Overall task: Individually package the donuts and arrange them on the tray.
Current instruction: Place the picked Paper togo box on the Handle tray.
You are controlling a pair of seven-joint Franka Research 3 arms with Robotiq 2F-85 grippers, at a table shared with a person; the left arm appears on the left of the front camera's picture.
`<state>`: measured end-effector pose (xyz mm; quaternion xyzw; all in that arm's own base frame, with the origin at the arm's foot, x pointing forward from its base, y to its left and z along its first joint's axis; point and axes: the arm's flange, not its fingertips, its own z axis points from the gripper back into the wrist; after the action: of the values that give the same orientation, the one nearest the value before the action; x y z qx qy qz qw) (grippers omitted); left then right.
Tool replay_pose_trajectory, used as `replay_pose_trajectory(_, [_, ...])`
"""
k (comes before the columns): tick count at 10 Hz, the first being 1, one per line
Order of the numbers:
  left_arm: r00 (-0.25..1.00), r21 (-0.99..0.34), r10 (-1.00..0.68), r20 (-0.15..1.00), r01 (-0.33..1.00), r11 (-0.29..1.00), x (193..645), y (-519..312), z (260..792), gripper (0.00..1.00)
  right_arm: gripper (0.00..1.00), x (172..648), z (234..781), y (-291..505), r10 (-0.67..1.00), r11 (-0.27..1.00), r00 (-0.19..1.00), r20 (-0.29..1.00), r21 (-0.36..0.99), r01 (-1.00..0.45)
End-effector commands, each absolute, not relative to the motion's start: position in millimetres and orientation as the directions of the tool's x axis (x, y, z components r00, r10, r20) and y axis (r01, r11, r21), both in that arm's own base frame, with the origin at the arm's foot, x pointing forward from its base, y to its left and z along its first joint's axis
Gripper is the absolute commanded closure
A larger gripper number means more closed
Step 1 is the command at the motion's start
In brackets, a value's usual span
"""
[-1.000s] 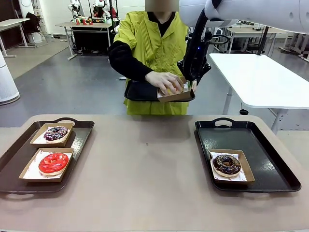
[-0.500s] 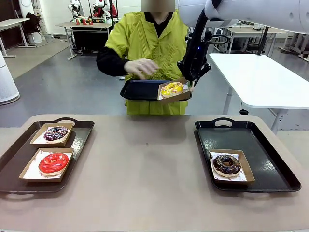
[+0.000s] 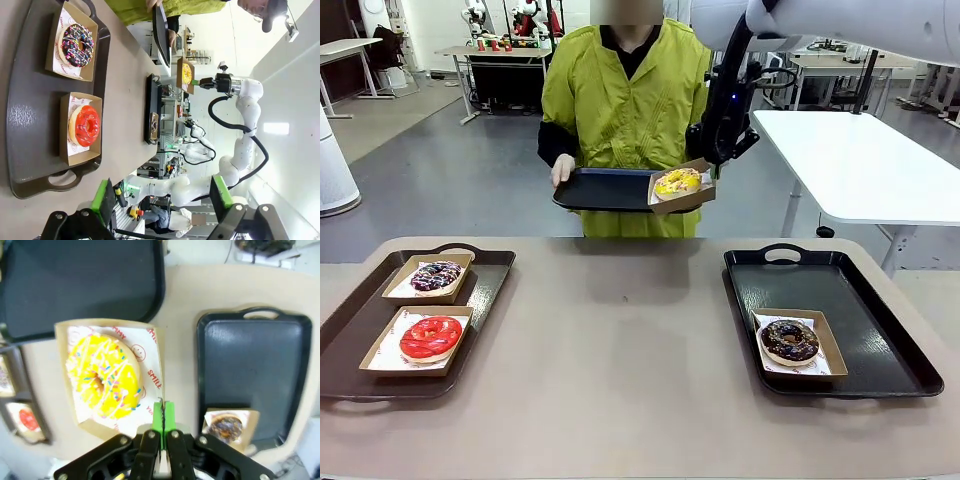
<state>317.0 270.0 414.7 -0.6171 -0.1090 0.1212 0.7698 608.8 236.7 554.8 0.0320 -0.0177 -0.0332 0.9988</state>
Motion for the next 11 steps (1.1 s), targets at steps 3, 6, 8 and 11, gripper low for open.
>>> replay_pose_trajectory(3, [0.948, -0.975, 0.318, 0.021, -0.051, 0.216, 313.4, 270.9, 416.9, 0.0, 0.99, 555.2, 591.7, 148.6, -0.016, 0.992, 0.998, -0.061, 0.121, 0.023])
replay_pose_trajectory(6, [0.948, -0.975, 0.318, 0.021, -0.051, 0.216, 313.4, 270.9, 416.9, 0.0, 0.99, 532.5, 578.9, 60.0, -0.036, 0.988, 0.999, -0.04, 0.147, 0.042])
replay_pose_trajectory(8, [0.948, -0.975, 0.318, 0.021, -0.051, 0.216, 313.4, 270.9, 416.9, 0.0, 0.99, 530.6, 556.2, 10.2, -0.042, 0.989, 0.999, 0.035, 0.141, 0.037])
replay_pose_trajectory(11, [0.948, -0.975, 0.318, 0.021, -0.051, 0.216, 313.4, 270.9, 416.9, 0.0, 0.99, 548.3, 501.9, -20.4, -0.065, 0.994, 0.996, 0.067, 0.089, 0.059])
